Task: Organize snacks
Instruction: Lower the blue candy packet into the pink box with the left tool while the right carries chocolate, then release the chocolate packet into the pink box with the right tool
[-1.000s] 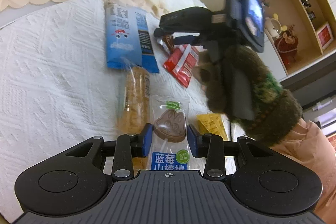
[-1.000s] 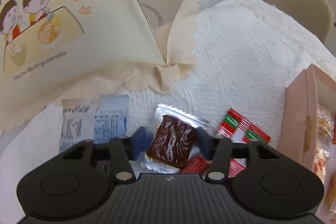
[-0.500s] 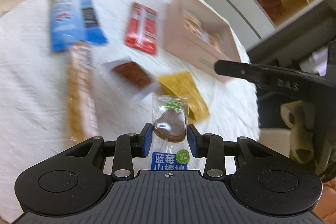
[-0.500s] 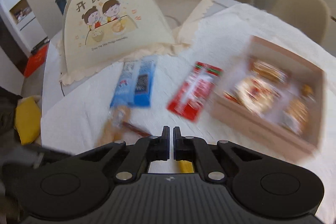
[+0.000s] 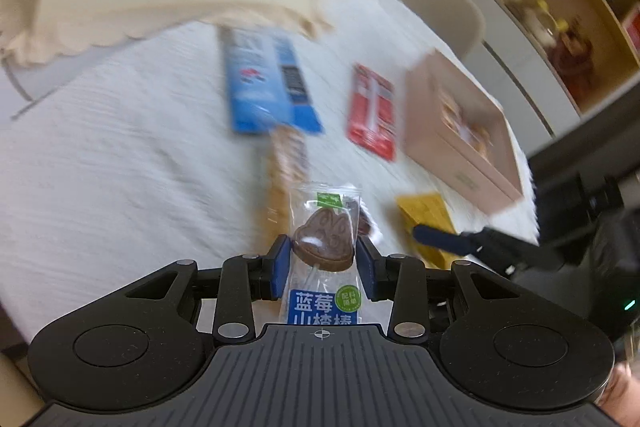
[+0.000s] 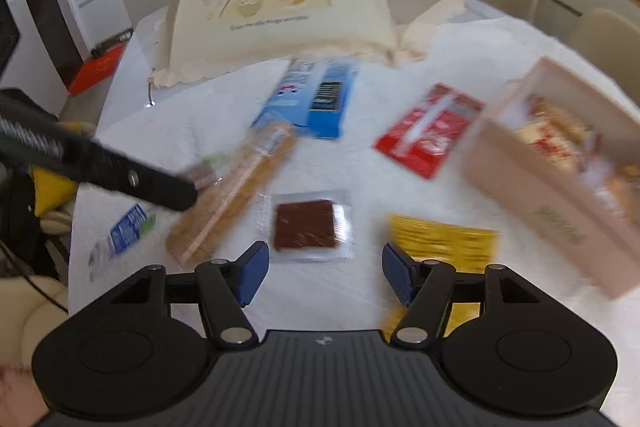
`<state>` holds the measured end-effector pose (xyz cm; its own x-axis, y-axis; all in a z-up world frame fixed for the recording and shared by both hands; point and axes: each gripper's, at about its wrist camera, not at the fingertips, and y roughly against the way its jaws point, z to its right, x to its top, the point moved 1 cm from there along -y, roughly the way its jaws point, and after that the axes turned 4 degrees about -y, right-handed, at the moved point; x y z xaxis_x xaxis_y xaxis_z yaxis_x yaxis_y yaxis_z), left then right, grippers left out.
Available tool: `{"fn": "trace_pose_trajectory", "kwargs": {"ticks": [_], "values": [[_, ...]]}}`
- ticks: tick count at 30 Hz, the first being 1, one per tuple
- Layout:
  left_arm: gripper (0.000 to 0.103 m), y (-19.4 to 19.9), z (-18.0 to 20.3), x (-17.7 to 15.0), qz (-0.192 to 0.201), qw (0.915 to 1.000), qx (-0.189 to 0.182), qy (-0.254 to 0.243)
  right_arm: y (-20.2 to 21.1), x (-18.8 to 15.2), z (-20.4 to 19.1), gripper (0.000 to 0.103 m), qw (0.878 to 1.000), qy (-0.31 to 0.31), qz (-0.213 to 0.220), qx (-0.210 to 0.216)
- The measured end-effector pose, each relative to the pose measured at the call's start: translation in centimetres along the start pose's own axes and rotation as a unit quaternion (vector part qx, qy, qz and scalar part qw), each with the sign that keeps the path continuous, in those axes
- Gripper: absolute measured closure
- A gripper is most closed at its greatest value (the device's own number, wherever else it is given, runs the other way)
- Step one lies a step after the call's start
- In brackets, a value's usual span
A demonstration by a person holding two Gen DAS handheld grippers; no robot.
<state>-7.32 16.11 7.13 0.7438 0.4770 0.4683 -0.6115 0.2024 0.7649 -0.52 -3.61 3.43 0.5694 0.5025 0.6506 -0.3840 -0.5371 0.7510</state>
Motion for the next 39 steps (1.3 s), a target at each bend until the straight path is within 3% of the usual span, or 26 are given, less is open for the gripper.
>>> {"fn": "trace_pose_trajectory", "kwargs": {"ticks": [4,7,9,10,18,21,24,27,31,33,35,37,39], "values": [[0.062,0.0,-1.2,0.3,0.001,0.9999,0.007,0.014,-3.6,0.2,-1.5,0.04,0.999,0.031,-0.002,-0.036],[0.062,-0.2,-1.5,0.0,-0.004,0.9998,0.004,0.018,-4.5,0.3,-1.1,0.04,0.999,0.027,-0.001,-0.025],[0.062,-0.5,-1.4,-0.1,-0.01,0.9998,0.001,0.017,-3.9,0.5,-1.1,0.047,0.999,0.032,-0.009,-0.024],[0.062,-0.6,-1.3,-0.2,-0.012,0.9998,-0.001,0.015,-3.2,0.5,-1.1,0.055,0.999,0.034,-0.007,-0.021],[0.062,-2.1,2.7,-0.8,-0.048,0.9974,-0.033,-0.042,5.2,-0.8,0.5,0.058,0.999,0.026,0.019,-0.02],[0.062,-2.6,5.5,-0.4,-0.057,0.9935,-0.077,-0.061,9.5,-1.4,2.0,0.058,0.998,0.016,0.041,-0.04],[0.062,-1.9,9.7,2.2,-0.033,0.9858,-0.125,-0.107,14.2,-1.2,3.7,0.058,0.993,0.007,0.088,-0.081],[0.062,-1.1,15.1,6.7,0.014,0.9729,-0.145,-0.179,18.0,0.0,5.3,0.058,0.983,0.003,0.134,-0.129],[0.061,-2.6,20.3,12.4,0.057,0.959,-0.174,-0.216,19.7,2.5,7.9,0.058,0.969,-0.01,0.166,-0.18],[0.061,-6.1,22.0,15.9,0.037,0.9605,-0.199,-0.191,18.8,4.3,9.3,0.055,0.964,-0.016,0.171,-0.205],[0.061,-9.4,22.2,18.4,0.035,0.9686,-0.189,-0.158,16.5,6.3,11.1,0.045,0.961,-0.03,0.155,-0.228],[0.061,-12.0,21.4,19.7,0.028,0.975,-0.173,-0.136,13.5,7.3,13.3,0.045,0.962,-0.051,0.122,-0.237],[0.061,-12.5,19.5,19.8,0.03,0.9754,-0.18,-0.123,11.7,6.8,14.6,0.045,0.962,-0.089,0.091,-0.24]]}}
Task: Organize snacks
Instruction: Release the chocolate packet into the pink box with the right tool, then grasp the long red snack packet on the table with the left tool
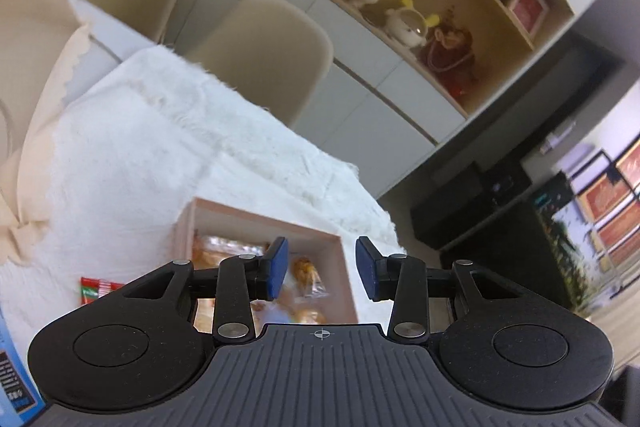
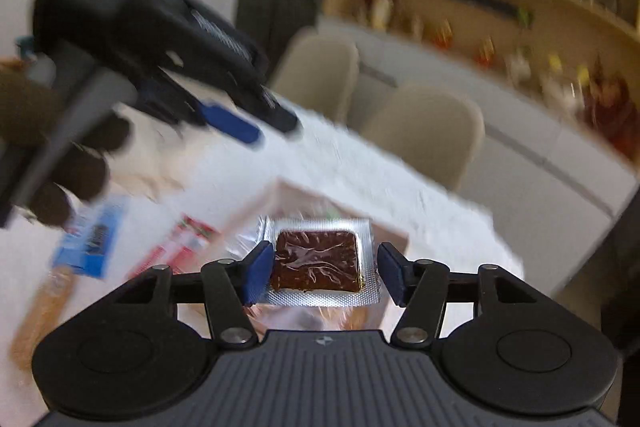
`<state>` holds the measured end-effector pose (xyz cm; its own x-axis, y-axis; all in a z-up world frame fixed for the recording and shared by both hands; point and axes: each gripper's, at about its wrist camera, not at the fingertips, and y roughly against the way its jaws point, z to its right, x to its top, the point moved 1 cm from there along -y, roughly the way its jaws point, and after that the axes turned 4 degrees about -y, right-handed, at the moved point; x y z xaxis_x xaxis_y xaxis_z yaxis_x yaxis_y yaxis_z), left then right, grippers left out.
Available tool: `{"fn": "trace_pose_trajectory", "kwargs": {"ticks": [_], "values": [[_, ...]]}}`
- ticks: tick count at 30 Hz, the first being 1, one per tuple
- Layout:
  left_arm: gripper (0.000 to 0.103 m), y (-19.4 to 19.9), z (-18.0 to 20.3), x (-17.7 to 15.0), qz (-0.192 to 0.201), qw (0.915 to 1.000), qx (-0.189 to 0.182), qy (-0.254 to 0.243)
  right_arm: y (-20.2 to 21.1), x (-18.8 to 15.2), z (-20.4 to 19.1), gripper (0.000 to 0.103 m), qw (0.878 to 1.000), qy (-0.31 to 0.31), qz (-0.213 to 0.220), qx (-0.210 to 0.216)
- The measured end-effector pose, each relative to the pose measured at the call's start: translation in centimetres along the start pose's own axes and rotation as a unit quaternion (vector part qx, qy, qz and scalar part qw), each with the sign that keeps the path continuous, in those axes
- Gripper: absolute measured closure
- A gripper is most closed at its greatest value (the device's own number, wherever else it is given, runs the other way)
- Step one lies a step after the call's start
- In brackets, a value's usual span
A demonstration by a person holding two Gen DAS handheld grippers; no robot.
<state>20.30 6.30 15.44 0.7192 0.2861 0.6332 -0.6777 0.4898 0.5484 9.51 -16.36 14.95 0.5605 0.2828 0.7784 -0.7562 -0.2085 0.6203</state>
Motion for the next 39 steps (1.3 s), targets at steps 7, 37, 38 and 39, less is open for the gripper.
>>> {"fn": "trace_pose_trajectory", "kwargs": {"ticks": [7,37,38,39], "values": [[0.061,3.0,-7.2,-3.4,0.004,0.9953,0.097,0.007,-1.9,-6.3,0.9,0.045,0.995,-0.054,-0.061,0.062],[0.061,12.0,-18.7,-12.1,0.016,0.9569,0.249,0.148,-9.1,-5.2,-18.5,0.047,0.978,-0.054,-0.149,0.135],[0.061,11.9,-18.1,-11.9,0.016,0.96,0.242,0.14,-7.9,-5.8,-17.9,0.047,0.977,-0.054,-0.149,0.143],[0.061,11.7,-17.4,-11.8,0.011,0.9633,0.236,0.128,-6.8,-6.5,-17.5,0.047,0.976,-0.052,-0.148,0.153]]}}
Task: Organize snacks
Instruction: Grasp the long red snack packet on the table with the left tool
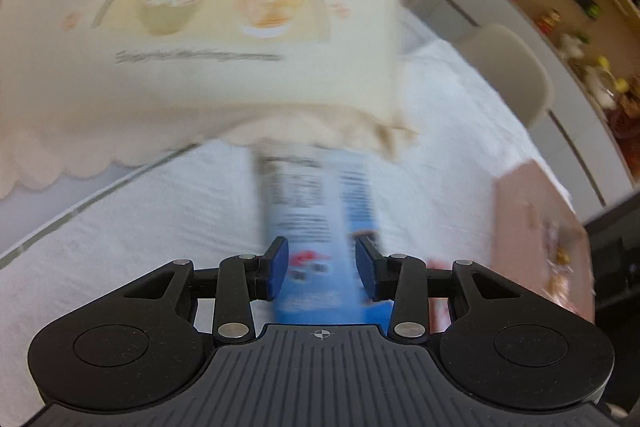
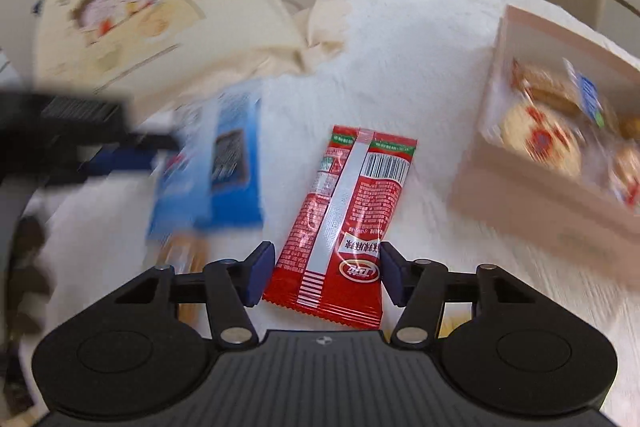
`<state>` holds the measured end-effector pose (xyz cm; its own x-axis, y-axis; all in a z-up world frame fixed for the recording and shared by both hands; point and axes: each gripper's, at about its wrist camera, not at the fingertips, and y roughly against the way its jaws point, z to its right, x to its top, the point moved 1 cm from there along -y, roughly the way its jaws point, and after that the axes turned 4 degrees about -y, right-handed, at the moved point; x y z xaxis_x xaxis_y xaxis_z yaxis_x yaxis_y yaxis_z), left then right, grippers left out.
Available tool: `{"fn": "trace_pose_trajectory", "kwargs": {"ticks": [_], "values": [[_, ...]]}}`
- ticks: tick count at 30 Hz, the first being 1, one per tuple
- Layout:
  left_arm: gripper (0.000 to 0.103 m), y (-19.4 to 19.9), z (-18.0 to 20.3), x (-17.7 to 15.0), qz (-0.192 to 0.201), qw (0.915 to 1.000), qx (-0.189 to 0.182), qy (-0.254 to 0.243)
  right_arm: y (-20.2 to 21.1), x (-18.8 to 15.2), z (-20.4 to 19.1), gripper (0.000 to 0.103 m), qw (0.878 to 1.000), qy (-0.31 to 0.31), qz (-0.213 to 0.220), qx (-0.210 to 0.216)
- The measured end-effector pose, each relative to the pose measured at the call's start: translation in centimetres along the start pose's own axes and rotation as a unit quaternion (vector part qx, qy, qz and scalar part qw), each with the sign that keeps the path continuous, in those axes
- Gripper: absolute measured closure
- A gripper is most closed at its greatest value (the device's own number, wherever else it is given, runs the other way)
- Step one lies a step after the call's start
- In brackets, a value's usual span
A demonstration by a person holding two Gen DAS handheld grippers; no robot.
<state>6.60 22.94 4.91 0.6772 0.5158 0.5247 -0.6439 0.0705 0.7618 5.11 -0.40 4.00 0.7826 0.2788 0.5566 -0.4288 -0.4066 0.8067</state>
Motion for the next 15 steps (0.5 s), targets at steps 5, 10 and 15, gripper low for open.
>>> {"fn": "trace_pose_trajectory", "kwargs": {"ticks": [5,10,15], "values": [[0.061,1.0,4.3,-2.5,-0.034,0.995,0.003,-0.093,4.1,-4.9,0.9,0.047,0.999,0.017,-0.019,0.034],[0.061,2.9,5.3,-6.4,-0.042,0.9906,0.043,-0.123,6.7,-8.5,1.3,0.046,0.999,0.034,-0.021,0.032],[0.061,4.5,5.7,-9.2,-0.049,0.9909,0.045,-0.117,7.8,-10.5,1.1,0.044,0.997,0.055,-0.027,0.052]]}}
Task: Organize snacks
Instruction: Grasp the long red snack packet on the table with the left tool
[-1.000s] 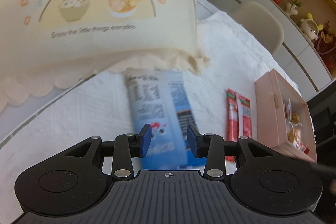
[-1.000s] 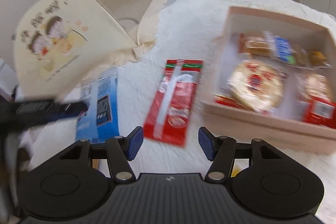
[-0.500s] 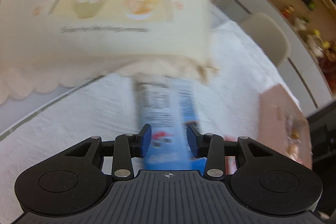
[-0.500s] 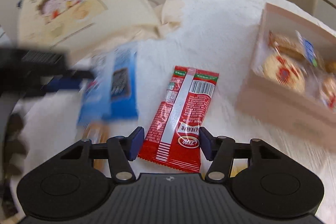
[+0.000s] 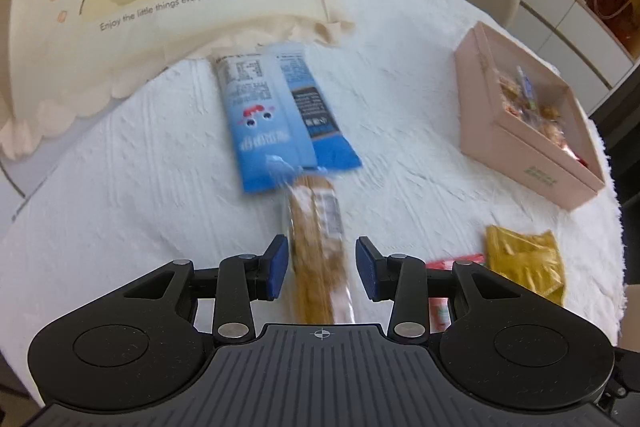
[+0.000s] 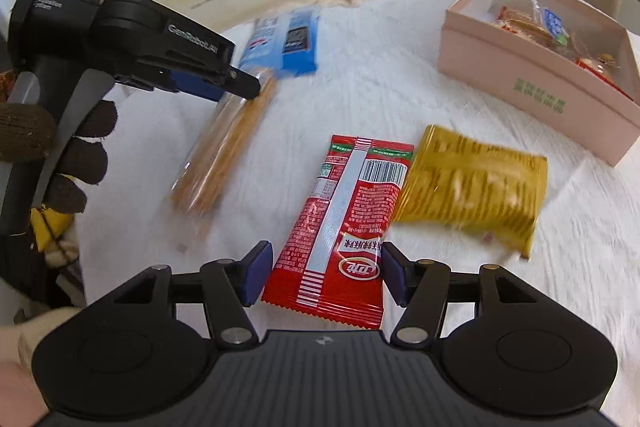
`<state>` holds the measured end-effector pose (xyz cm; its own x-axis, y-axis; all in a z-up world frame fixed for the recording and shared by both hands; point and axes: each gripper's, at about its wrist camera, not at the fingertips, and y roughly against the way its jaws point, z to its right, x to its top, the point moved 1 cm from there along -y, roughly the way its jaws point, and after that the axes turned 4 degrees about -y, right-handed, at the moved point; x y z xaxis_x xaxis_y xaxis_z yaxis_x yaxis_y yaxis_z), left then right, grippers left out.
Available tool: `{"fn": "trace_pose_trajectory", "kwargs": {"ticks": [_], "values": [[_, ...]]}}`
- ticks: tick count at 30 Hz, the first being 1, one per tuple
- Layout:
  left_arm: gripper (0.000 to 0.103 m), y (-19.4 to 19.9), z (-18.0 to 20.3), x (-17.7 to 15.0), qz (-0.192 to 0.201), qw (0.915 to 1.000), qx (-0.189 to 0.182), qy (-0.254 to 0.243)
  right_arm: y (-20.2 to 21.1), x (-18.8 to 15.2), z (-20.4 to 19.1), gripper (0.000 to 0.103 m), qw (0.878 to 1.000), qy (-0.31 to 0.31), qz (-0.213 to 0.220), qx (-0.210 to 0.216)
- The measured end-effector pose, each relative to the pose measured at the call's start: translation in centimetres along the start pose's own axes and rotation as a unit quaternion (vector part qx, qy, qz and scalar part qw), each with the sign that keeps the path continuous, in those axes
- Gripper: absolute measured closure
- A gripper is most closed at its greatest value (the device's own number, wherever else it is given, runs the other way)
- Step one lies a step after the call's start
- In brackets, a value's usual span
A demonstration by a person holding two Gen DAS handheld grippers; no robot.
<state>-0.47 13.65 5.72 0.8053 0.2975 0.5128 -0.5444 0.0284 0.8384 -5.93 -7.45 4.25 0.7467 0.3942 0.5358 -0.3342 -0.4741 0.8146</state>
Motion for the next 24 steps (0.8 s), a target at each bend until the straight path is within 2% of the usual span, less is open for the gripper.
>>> {"fn": "trace_pose_trajectory", "kwargs": {"ticks": [4,8,13,15,18,22,23,24], "values": [[0.061,1.5,1.9,-0.6,0.002,0.9987,-0.05,0.001,2.2,-0.5,1.0,0.036,1.0,-0.007,0.024,0.013],[0.061,1.2,6.0,-2.0,-0.03,0.995,-0.085,-0.043,4.5,-0.5,3.5,0.034,0.997,-0.029,0.067,-0.036],[0.061,-1.8,10.7,-4.0,-0.072,0.9902,-0.049,-0.108,5.3,-0.4,7.5,0.034,0.986,-0.058,0.093,-0.124],[0.054,-2.2,12.1,-4.5,-0.067,0.9883,-0.039,-0.131,5.3,-0.1,8.7,0.034,0.984,-0.063,0.098,-0.134],[0.052,-2.4,12.9,-4.8,-0.062,0.9849,-0.023,-0.16,4.4,1.2,10.6,0.034,0.978,-0.076,0.103,-0.166],[0.046,-2.4,11.5,-4.8,-0.06,0.9863,-0.003,-0.153,1.8,2.0,12.6,0.035,0.965,-0.085,0.099,-0.229],[0.045,-2.2,10.9,-4.7,-0.06,0.9879,-0.001,-0.143,1.3,2.0,12.5,0.036,0.967,-0.084,0.087,-0.225],[0.044,-2.2,10.3,-4.5,-0.06,0.9894,0.001,-0.133,1.1,1.8,12.3,0.036,0.973,-0.082,0.074,-0.204]]}}
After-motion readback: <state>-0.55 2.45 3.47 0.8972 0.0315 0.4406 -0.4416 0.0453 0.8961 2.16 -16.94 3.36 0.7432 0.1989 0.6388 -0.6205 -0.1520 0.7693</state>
